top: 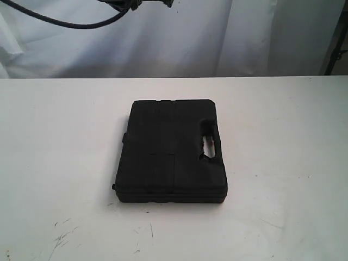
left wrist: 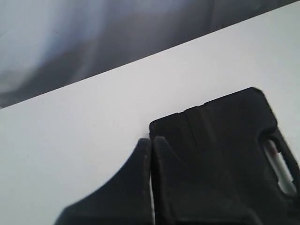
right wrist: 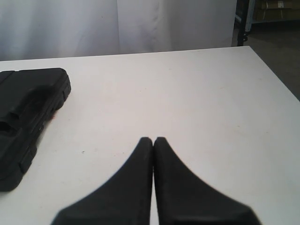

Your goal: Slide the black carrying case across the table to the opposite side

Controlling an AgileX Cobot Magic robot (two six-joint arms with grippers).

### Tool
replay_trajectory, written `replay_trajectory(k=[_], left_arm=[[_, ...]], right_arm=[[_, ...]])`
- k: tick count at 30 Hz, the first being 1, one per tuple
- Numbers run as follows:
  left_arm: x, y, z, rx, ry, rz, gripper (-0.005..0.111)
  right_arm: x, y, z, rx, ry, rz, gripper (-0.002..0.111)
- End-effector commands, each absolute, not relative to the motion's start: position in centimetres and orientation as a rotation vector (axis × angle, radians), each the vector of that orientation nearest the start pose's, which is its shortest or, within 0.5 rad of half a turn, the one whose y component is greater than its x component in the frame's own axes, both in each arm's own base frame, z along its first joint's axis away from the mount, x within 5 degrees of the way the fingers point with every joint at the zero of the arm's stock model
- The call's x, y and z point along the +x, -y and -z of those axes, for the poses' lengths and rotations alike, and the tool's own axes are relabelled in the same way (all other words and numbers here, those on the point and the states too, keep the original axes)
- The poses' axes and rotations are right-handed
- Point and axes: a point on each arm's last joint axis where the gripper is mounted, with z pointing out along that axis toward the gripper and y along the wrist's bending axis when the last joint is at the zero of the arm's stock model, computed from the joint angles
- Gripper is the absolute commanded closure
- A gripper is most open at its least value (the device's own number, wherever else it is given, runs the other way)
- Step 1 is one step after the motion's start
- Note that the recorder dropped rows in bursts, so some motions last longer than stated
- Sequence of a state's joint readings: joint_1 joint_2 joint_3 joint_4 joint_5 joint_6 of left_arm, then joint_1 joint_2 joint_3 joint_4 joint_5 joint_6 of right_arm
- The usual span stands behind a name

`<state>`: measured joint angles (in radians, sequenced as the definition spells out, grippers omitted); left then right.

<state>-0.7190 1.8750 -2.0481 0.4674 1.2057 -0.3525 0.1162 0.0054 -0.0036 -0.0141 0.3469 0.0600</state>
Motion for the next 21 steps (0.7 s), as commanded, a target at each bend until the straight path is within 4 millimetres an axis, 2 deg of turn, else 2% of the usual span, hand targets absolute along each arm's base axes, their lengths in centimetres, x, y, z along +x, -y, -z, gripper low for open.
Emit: replay_trajectory(k=[1, 6, 10, 16, 21], left_arm=[[32.3, 24.1, -42.2, 0.474, -2.171, 0.050, 0.107], [31.1, 23.5, -40.8, 0.538, -2.095, 0.105, 0.107], [29.8, 21.8, -39.1, 0.551, -2.067, 0.141, 0.107], [27.4, 17.3, -36.7, 0.445, -2.051, 0.225, 0.107], [24.5, 13.1, -36.1, 0.363, -1.987, 0.263, 0.107]], right_arm=[[5.3, -0.5, -18.2, -0.055, -1.830, -0.103, 0.108], [5.3, -0.5, -18.2, -0.055, -1.830, -0.103, 0.108], [5.3, -0.5, -18.2, -0.055, -1.830, -0.103, 0.108], [5.3, -0.5, -18.2, -0.055, -1.830, -0.103, 0.108], [5.3, -0.5, -18.2, -0.055, -1.830, -0.103, 0.108]])
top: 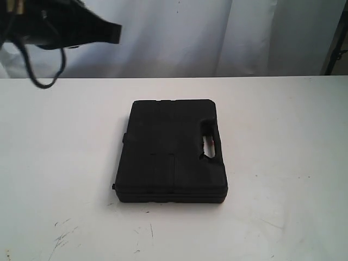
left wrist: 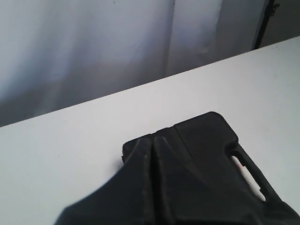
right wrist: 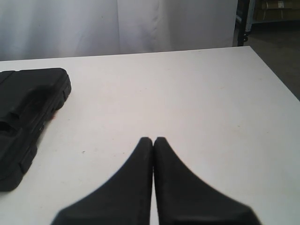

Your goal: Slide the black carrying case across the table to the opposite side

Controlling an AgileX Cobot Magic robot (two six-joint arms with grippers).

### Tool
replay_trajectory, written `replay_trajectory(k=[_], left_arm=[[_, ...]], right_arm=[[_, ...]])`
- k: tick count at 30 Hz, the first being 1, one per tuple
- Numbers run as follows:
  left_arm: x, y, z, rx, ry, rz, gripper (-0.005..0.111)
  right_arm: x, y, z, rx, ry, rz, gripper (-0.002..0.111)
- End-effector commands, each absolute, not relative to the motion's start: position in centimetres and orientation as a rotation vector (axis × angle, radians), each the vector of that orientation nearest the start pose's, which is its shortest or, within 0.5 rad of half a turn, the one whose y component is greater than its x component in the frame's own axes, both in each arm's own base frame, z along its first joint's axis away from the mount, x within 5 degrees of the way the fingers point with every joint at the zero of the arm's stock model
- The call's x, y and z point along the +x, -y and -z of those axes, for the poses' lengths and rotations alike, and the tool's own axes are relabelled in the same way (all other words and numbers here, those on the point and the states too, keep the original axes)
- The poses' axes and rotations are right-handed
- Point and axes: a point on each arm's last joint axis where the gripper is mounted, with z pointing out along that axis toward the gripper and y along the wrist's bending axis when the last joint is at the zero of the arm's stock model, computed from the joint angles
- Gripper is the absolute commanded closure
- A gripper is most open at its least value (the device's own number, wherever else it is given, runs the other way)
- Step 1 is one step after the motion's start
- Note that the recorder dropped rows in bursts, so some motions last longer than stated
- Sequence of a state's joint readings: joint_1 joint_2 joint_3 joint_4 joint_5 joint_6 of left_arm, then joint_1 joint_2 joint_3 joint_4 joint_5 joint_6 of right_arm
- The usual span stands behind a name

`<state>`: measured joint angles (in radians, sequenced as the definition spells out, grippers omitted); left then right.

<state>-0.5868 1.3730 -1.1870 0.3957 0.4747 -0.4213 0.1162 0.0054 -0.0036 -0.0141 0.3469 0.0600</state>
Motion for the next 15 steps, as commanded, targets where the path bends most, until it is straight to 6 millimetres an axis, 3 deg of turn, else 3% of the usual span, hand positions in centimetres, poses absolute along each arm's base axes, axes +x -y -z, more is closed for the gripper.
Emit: replay_trajectory(k=[1, 10, 15], left_arm=[[24.0, 12.3, -36.0, 0.350, -1.977, 0.263, 0.107], [17.3, 4.5, -33.3, 0.075, -1.944, 0.223, 0.107], [14.0, 1.8, -31.0, -0.038, -1.921, 0.153, 0.107]], right_arm=[[5.3, -0.5, -18.2, -0.055, -1.830, -0.103, 0.108], [5.3, -0.5, -18.2, -0.055, -1.830, -0.103, 0.108], [5.3, -0.5, -18.2, -0.055, -1.830, -0.103, 0.108]])
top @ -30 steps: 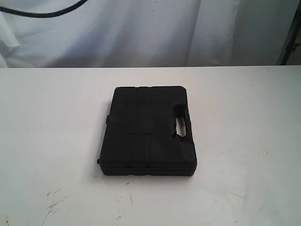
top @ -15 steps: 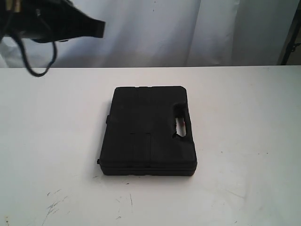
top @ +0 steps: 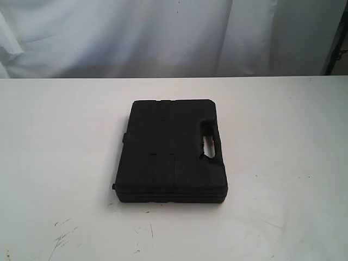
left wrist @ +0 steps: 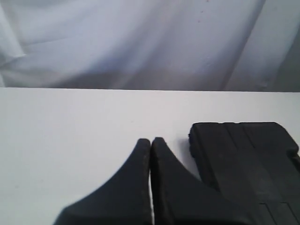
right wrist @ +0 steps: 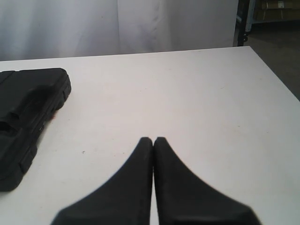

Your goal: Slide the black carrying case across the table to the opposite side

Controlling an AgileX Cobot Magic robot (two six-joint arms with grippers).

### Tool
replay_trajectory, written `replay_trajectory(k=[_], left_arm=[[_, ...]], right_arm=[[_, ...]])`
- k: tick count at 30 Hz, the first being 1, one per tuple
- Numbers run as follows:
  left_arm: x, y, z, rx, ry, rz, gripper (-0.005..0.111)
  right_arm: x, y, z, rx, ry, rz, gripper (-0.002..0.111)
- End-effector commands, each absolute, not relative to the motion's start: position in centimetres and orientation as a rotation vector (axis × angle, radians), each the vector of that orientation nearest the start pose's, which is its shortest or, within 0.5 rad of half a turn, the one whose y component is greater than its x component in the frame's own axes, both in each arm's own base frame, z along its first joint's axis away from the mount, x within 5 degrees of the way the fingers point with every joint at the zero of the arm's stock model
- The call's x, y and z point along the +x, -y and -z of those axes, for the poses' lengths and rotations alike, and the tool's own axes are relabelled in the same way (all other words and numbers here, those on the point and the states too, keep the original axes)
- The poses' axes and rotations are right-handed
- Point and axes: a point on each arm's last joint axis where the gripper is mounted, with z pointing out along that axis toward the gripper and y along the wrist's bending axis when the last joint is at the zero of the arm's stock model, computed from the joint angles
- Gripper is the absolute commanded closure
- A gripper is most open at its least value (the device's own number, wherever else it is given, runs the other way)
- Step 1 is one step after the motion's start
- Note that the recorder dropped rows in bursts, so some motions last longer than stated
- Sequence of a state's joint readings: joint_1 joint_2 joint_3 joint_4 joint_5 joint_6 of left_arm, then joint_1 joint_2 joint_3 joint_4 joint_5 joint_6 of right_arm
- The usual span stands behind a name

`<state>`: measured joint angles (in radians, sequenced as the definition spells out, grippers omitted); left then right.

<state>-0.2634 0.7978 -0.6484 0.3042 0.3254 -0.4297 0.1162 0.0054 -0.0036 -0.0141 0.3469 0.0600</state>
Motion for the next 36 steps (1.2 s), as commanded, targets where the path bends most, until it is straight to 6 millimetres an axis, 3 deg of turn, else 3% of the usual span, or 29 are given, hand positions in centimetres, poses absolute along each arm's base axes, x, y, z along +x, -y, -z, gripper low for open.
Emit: replay_trajectory(k=[1, 6, 15, 23, 31, 36], left_arm=[[13.3, 1.5, -30.5, -0.056, -1.911, 0.142, 0.107], [10.7, 0.3, -28.2, -0.137, -1.879, 0.118, 0.107], [8.2, -0.1, -24.9, -0.196, -1.850, 0.131, 0.107], [7.6, 0.0, -23.0, -0.180, -1.802, 0.154, 0.107], [7.6, 0.1, -22.9, -0.178, -1.782, 0.168, 0.107], [6.7, 0.4, -21.3, -0.124, -1.780, 0.187, 0.107]], right_arm=[[5.3, -0.5, -18.2, -0.055, -1.830, -0.103, 0.108], [5.3, -0.5, -18.2, -0.055, -1.830, -0.103, 0.108], [5.3, -0.5, -18.2, -0.055, -1.830, -0.103, 0.108], [5.3, -0.5, -18.2, -0.055, -1.830, -0.103, 0.108], [5.3, -0.5, -18.2, -0.055, -1.830, -0.103, 0.108], [5.3, -0.5, -18.2, -0.055, -1.830, -0.103, 0.108]])
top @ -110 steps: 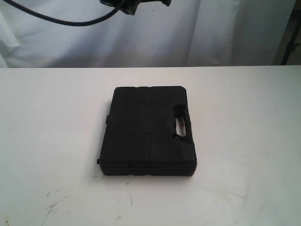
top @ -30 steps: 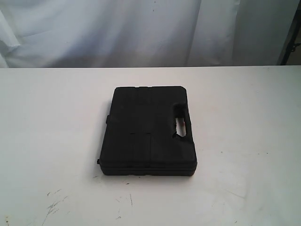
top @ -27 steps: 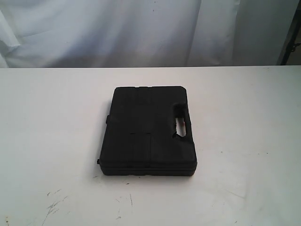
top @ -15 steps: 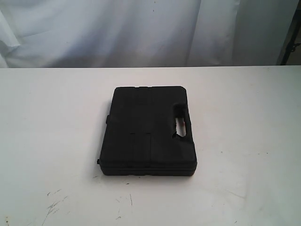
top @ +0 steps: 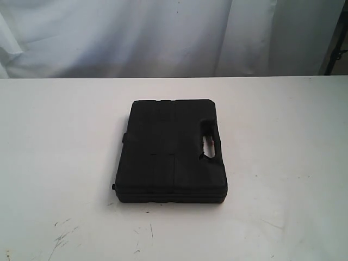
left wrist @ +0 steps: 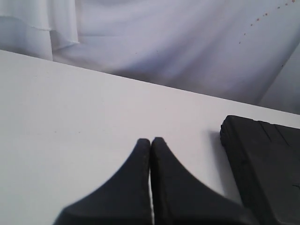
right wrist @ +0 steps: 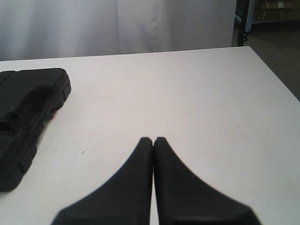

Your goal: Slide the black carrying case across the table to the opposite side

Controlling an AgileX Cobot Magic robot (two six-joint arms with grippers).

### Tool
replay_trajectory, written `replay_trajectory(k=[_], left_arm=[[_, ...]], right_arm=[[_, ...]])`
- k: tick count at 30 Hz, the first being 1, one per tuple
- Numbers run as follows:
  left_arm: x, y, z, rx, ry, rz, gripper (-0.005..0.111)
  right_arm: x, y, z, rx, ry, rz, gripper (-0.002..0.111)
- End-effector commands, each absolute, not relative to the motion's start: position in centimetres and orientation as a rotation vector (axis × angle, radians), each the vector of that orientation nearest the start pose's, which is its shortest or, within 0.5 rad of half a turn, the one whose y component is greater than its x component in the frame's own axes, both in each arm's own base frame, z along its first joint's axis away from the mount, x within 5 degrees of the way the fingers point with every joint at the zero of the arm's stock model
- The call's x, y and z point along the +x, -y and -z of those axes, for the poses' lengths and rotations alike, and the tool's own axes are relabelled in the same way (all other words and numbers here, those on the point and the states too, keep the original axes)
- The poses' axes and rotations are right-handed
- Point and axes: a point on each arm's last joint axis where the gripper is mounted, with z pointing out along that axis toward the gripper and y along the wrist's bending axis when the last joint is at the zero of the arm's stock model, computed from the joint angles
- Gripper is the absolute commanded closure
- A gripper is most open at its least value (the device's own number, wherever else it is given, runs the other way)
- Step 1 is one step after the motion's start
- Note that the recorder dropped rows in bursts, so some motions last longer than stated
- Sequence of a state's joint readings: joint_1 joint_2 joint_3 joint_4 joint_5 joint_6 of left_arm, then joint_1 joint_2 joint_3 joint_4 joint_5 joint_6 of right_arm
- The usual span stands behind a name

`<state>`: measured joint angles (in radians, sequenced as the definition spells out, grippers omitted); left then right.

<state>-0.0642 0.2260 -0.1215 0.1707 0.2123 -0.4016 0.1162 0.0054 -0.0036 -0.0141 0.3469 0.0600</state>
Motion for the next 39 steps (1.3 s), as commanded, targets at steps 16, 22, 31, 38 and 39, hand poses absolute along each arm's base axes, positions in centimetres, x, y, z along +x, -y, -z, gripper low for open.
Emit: replay_trajectory(k=[16, 22, 31, 38, 39], left_arm=[[5.4, 0.5, -18.7, 0.021, -1.778, 0.104, 0.107], [5.4, 0.5, -18.5, 0.031, -1.791, 0.090, 0.107], [5.4, 0.5, -18.5, 0.036, -1.801, 0.085, 0.107], [5.4, 0.5, -18.5, 0.036, -1.801, 0.085, 0.107], [5.4, 0.5, -18.5, 0.036, -1.801, 0.085, 0.107]], right_arm=[[5.3, -0.5, -18.2, -0.055, -1.830, -0.103, 0.108], [5.3, -0.5, -18.2, -0.055, -1.830, -0.103, 0.108], [5.3, -0.5, -18.2, -0.055, -1.830, -0.103, 0.108], [5.3, -0.5, -18.2, -0.055, -1.830, -0.103, 0.108], [5.3, -0.5, -18.2, -0.055, -1.830, -0.103, 0.108]])
